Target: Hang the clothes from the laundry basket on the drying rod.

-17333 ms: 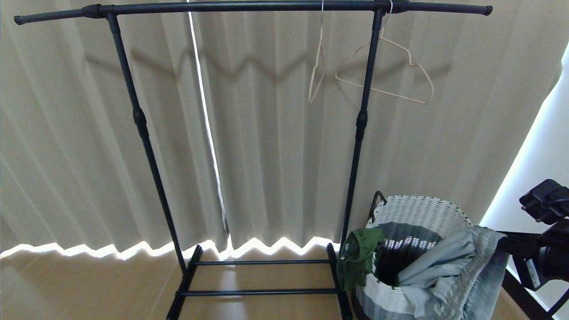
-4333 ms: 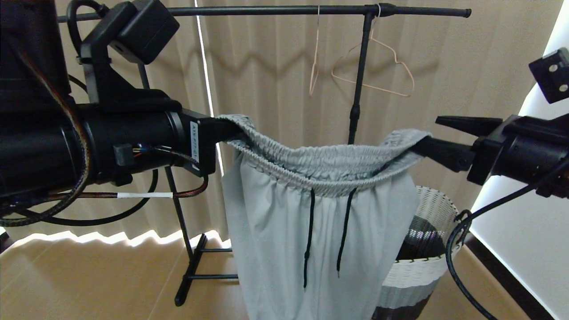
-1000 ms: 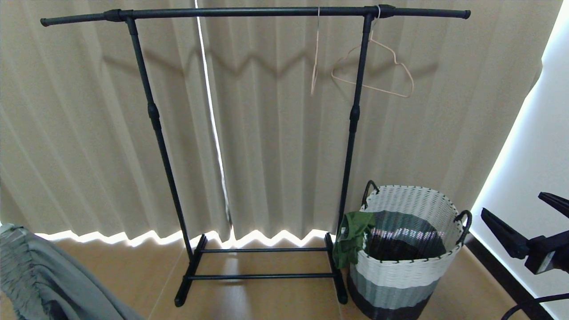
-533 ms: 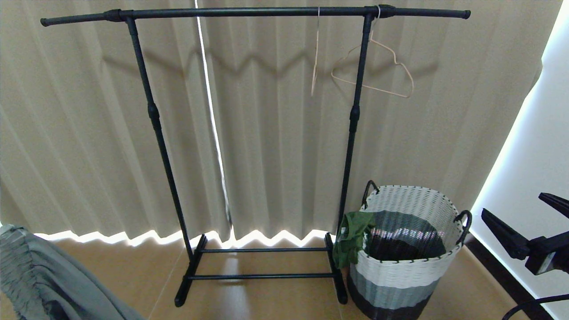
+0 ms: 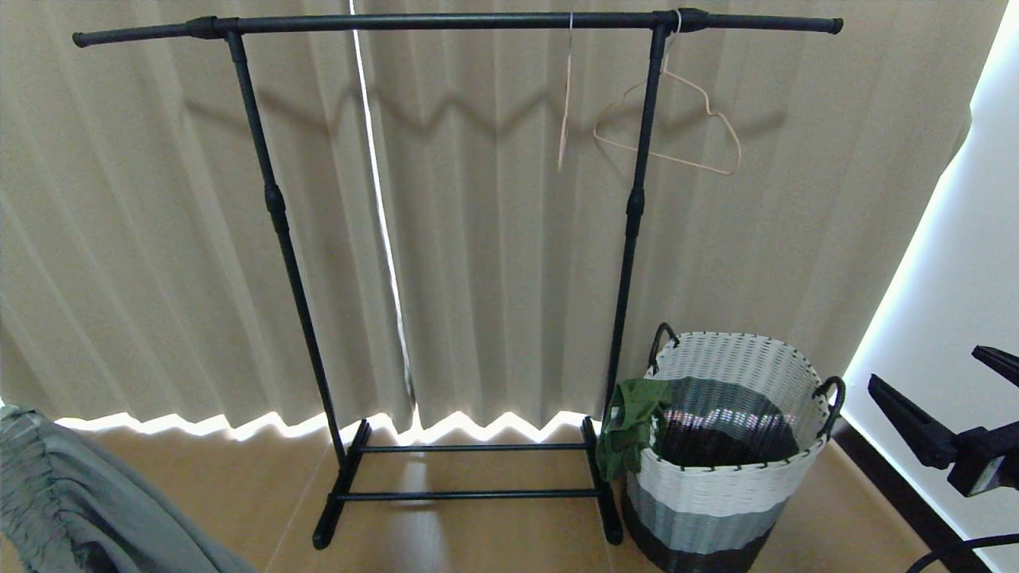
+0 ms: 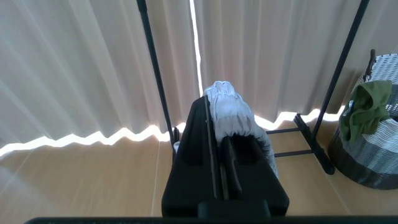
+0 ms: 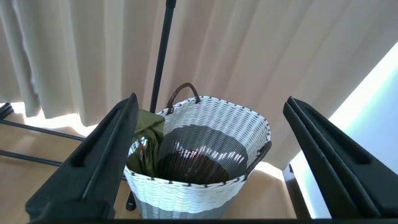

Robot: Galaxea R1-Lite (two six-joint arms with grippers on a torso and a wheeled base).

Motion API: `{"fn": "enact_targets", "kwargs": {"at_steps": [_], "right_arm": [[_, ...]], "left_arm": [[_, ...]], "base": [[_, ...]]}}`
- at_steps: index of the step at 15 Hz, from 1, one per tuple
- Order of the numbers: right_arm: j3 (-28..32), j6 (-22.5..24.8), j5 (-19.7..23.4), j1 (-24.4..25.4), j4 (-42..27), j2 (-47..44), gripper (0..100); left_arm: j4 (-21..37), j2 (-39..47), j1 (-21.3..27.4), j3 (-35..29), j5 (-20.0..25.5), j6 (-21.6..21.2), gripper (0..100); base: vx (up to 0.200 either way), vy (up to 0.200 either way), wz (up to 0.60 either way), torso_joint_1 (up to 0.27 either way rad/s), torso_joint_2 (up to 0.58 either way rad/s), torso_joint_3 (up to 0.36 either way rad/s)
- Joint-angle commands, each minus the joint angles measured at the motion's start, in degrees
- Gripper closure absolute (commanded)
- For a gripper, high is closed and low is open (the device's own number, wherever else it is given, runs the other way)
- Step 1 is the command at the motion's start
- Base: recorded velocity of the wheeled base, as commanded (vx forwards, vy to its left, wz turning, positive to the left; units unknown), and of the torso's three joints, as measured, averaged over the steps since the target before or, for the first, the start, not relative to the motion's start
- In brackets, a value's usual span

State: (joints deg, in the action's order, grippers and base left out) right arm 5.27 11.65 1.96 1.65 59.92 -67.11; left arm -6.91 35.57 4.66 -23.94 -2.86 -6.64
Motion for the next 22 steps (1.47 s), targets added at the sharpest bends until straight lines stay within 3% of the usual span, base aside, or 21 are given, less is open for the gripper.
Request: {"fn": "enact_targets", "kwargs": {"at_steps": [1,7,11,22], "right_arm": [[-0.2,0.0,0.1,0.0,-0.2,0.9,0],[-0.3,0.0,0.1,0.0,-0.3,0.8,0],[-0.3,0.0,0.1,0.0,-0.3,0.7,0],[-0.3,0.0,0.1,0.0,-0.3,0.1,0]], "left_arm": [[0.0,0.1,0.0,0.2,0.0,-0.3,100],[0.0,-0.2,0.0,0.4,0.0,-0.4,100],[0.0,-0.2,0.0,0.4,0.0,-0.5,100],[0.0,-0.2,0.1,0.7,0.0,-1.0,100]], "base": [[0.0,0.0,0.0,0.0,0.0,0.0],[0.0,0.0,0.0,0.0,0.0,0.0],[0.0,0.0,0.0,0.058,-0.21,-0.214],[0.0,0.0,0.0,0.186,-0.49,-0.288]]}}
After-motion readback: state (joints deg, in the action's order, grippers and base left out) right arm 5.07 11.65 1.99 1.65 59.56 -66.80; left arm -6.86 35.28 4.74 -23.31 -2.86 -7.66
